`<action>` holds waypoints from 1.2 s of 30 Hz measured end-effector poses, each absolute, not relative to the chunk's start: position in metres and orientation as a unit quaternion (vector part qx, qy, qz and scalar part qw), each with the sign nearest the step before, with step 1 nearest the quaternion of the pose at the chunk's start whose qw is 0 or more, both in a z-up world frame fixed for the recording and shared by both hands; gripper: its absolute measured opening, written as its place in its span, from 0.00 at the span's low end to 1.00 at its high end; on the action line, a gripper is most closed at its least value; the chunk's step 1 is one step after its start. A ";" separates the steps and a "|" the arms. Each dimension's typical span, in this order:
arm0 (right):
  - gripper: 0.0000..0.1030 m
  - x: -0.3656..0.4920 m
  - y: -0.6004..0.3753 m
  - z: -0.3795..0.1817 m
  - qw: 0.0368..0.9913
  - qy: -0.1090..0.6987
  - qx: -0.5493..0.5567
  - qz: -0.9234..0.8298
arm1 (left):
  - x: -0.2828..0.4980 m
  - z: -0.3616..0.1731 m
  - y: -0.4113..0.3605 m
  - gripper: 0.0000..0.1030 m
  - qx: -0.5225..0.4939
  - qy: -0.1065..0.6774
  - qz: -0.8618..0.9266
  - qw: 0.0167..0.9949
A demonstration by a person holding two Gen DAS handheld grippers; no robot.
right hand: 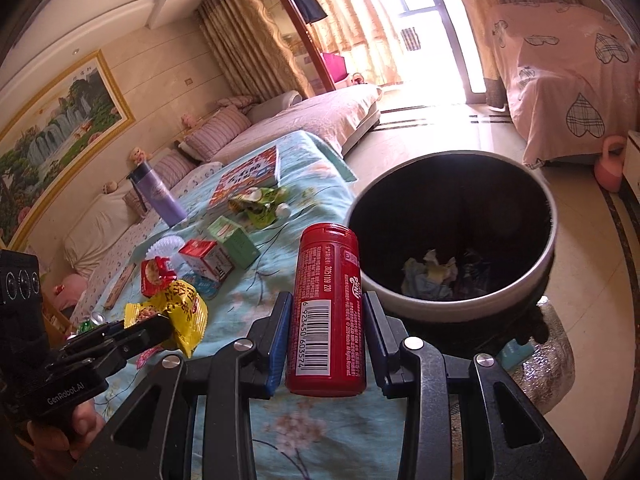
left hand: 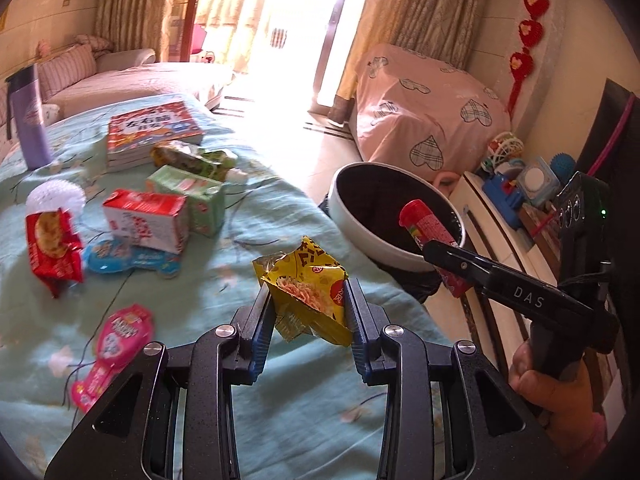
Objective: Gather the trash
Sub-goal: 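Carry the yellow bag with the left tool while the right tool carries the red can to the bin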
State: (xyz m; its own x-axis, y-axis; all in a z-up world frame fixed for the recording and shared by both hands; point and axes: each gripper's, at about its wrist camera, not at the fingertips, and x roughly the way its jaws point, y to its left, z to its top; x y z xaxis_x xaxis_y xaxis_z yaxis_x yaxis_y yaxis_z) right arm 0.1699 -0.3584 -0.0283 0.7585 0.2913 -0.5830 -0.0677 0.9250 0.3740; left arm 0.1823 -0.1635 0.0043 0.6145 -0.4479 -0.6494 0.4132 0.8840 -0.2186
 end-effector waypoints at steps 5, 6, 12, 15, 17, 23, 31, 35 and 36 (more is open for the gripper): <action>0.34 0.173 -0.380 -0.026 0.925 0.327 0.177 0.080 | 0.192 0.010 -0.188 0.31 -0.014 0.362 -0.259 0.895; 0.34 0.174 -0.384 -0.026 0.925 0.326 0.178 0.076 | 0.195 0.011 -0.193 0.31 -0.010 0.362 -0.263 0.894; 0.34 0.183 -0.406 -0.023 0.928 0.322 0.179 0.061 | 0.211 0.014 -0.221 0.31 0.000 0.365 -0.278 0.888; 0.34 0.189 -0.415 -0.021 0.928 0.321 0.178 0.055 | 0.219 0.017 -0.235 0.31 0.007 0.364 -0.285 0.886; 0.34 0.194 -0.420 -0.020 0.928 0.323 0.177 0.052 | 0.225 0.019 -0.244 0.31 0.012 0.365 -0.289 0.885; 0.35 0.211 -0.435 -0.020 0.927 0.327 0.176 0.047 | 0.244 0.020 -0.271 0.31 0.022 0.370 -0.298 0.880; 0.35 0.227 -0.448 -0.025 0.924 0.337 0.175 0.042 | 0.262 0.013 -0.291 0.31 0.031 0.377 -0.305 0.874; 0.35 0.237 -0.454 -0.029 0.922 0.343 0.177 0.041 | 0.271 0.006 -0.299 0.32 0.032 0.387 -0.306 0.869; 0.35 0.239 -0.455 -0.030 0.921 0.345 0.177 0.041 | 0.273 0.006 -0.300 0.32 0.030 0.387 -0.307 0.869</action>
State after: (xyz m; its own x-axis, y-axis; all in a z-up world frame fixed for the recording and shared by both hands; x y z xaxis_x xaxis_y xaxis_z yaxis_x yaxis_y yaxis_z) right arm 0.2387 -0.4551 -0.0299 0.7585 0.1983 -0.6207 0.0460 0.9339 0.3546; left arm 0.2729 -0.2996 0.0055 0.5111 -0.5100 -0.6919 0.5571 0.8095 -0.1852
